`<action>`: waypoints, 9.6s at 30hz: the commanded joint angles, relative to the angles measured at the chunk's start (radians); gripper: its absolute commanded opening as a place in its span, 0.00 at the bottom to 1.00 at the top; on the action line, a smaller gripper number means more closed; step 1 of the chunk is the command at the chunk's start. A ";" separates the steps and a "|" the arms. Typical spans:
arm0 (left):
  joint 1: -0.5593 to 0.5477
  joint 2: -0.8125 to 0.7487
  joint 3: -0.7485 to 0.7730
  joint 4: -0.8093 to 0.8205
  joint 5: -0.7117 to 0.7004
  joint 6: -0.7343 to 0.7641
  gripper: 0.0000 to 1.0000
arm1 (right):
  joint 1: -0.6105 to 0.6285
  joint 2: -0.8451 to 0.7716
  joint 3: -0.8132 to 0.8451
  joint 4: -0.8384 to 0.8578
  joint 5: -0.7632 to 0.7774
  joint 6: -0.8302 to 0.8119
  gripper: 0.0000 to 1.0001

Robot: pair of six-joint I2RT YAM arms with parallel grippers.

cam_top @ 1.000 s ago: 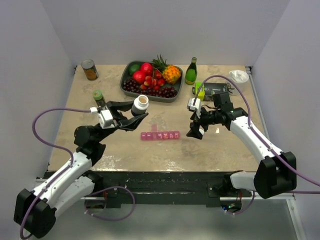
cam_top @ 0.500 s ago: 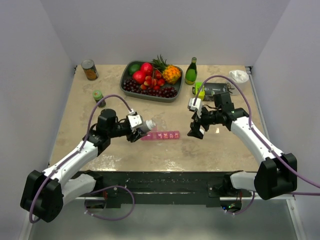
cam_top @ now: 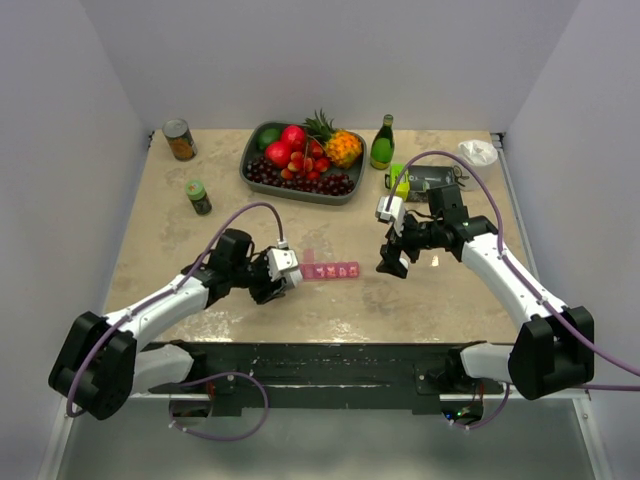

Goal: Sort the pills into containers

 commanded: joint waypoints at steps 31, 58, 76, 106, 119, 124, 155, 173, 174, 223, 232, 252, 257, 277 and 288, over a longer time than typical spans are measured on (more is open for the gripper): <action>-0.082 0.221 0.259 -0.155 -0.147 -0.073 0.00 | -0.003 -0.010 0.010 0.010 0.044 0.013 0.99; -0.152 0.287 0.370 -0.271 -0.260 -0.116 0.00 | -0.005 -0.010 0.002 0.020 0.058 0.013 0.99; -0.186 0.330 0.431 -0.340 -0.321 -0.135 0.00 | -0.005 -0.009 -0.004 0.024 0.069 0.010 0.99; -0.224 0.402 0.537 -0.455 -0.421 -0.156 0.00 | -0.005 -0.006 -0.010 0.029 0.077 0.008 0.99; -0.240 0.429 0.572 -0.489 -0.450 -0.162 0.00 | -0.005 -0.006 -0.012 0.030 0.078 0.007 0.99; -0.243 0.436 0.582 -0.501 -0.458 -0.167 0.00 | -0.003 -0.006 -0.013 0.030 0.077 0.007 0.99; -0.270 0.508 0.683 -0.601 -0.496 -0.188 0.00 | -0.003 -0.001 -0.013 0.030 0.081 0.004 0.99; -0.284 0.539 0.718 -0.644 -0.513 -0.204 0.00 | -0.006 0.002 -0.016 0.029 0.083 0.001 0.99; -0.284 0.541 0.721 -0.644 -0.513 -0.205 0.00 | -0.005 0.003 -0.016 0.029 0.083 0.001 0.99; -0.318 0.600 0.809 -0.740 -0.587 -0.219 0.00 | -0.014 0.008 -0.015 0.020 0.078 -0.006 0.99; -0.324 0.610 0.821 -0.756 -0.601 -0.221 0.00 | -0.017 0.007 -0.016 0.021 0.077 -0.007 0.99; -0.327 0.631 0.845 -0.779 -0.624 -0.216 0.00 | -0.018 0.008 -0.016 0.020 0.078 -0.009 0.99; -0.332 0.636 0.847 -0.783 -0.627 -0.218 0.00 | -0.018 0.010 -0.016 0.018 0.077 -0.009 0.99; -0.338 0.649 0.856 -0.800 -0.657 -0.218 0.00 | -0.020 0.008 -0.018 0.020 0.077 -0.012 0.99; -0.346 0.654 0.867 -0.806 -0.661 -0.218 0.00 | -0.021 0.008 -0.018 0.017 0.075 -0.012 0.99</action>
